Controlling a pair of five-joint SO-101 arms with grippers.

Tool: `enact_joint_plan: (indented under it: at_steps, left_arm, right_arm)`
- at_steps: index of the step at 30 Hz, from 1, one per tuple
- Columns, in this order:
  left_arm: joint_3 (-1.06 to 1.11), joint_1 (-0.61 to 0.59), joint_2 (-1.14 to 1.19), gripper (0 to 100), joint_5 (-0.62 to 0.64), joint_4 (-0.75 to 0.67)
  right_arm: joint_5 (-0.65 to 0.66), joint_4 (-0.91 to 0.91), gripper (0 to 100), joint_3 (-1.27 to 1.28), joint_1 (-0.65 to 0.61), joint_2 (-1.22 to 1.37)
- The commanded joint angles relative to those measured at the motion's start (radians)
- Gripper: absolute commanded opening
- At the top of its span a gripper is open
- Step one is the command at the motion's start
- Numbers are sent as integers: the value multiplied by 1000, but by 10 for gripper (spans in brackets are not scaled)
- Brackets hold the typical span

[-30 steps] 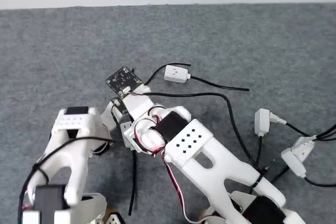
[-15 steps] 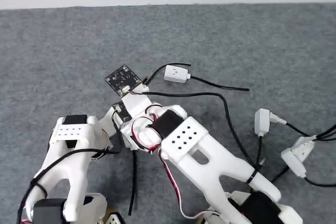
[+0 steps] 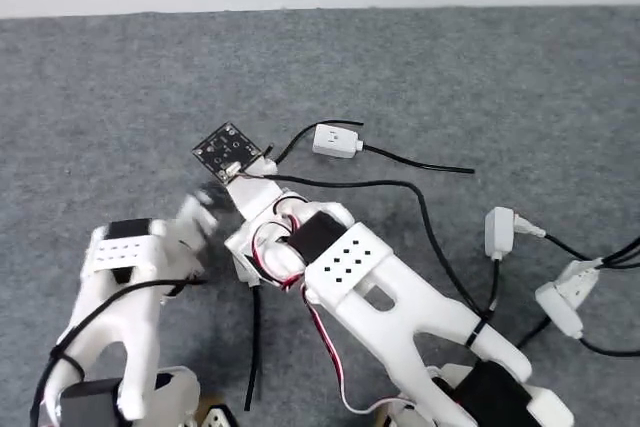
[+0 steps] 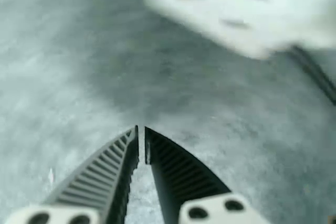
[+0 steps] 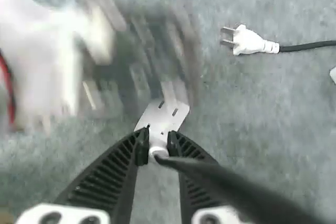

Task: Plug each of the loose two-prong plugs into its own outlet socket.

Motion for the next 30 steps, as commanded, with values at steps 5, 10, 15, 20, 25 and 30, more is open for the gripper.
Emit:
enact_joint_plan:
  at_steps: [5,10,15,20,25,30]
  left_arm:
    - [-85,-92,-20,11,203,-68]
    - [-90,-120,-20,11,256,-92]
    - [-90,-120,-20,11,256,-94]
    - [-90,-120,-20,11,256,-94]
    - [-90,-120,-20,11,256,-94]
    - [-88,-118,-20,11,255,-94]
  right_arm:
    - [55,-191,8,54,18,-5]
    - [55,-226,7,72,28,4]
    - [54,-289,7,71,36,101]
    - [52,-297,7,60,38,133]
    - [46,-297,7,63,38,137]
    - [46,-298,7,64,36,139]
